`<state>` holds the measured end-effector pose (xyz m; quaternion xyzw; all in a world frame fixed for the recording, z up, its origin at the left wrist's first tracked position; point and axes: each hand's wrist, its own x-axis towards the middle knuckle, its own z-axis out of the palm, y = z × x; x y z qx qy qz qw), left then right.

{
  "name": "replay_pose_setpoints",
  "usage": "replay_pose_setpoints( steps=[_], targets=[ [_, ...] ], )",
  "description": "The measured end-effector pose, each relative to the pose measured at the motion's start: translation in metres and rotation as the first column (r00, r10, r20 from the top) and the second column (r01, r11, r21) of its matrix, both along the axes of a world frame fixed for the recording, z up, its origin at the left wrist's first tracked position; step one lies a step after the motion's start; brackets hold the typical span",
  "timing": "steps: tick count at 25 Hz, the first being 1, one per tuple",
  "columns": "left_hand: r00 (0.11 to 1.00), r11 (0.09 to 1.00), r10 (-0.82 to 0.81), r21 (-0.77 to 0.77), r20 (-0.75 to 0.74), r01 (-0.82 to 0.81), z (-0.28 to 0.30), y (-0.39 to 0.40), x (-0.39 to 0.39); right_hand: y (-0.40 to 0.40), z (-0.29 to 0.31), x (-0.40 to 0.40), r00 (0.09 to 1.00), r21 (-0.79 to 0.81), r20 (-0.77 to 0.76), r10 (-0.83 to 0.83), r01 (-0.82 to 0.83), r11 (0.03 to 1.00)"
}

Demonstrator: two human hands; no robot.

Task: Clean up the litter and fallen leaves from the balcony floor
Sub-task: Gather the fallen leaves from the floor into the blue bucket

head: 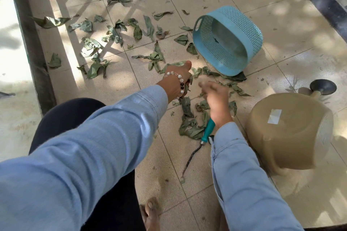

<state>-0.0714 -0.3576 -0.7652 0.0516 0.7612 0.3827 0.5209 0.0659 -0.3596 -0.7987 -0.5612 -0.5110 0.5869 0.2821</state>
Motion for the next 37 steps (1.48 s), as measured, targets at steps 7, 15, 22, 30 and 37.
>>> replay_pose_setpoints(
  steps=[7, 15, 22, 30, 37],
  targets=[
    [1.0, 0.999, -0.024, 0.042, -0.016, 0.024, 0.0, 0.002, 0.002, -0.039, -0.081, -0.015, 0.398, 0.042, 0.852, 0.341, -0.701, 0.712],
    [0.991, 0.994, -0.11, 0.018, -0.07, 0.111, 0.001, 0.003, 0.005, -0.015, -0.048, 0.011, 0.906, 0.233, 0.423, 0.001, -0.11, 0.966],
    [0.934, 0.94, -0.341, -0.019, -0.109, 0.341, 0.005, 0.001, 0.018, -0.015, 0.021, -0.013, 0.938, 0.14, -0.166, -0.305, 0.329, 0.934],
    [0.954, 0.954, -0.298, 0.052, 0.021, 0.296, 0.003, 0.001, 0.016, -0.023, 0.01, 0.01, 0.999, 0.253, -0.028, 0.042, -0.034, 0.967],
    [0.967, 0.971, -0.236, 0.056, 0.093, 0.232, 0.006, 0.002, 0.007, -0.056, -0.074, 0.023, 0.519, 0.021, 0.75, 0.411, -0.64, 0.768]
  ],
)
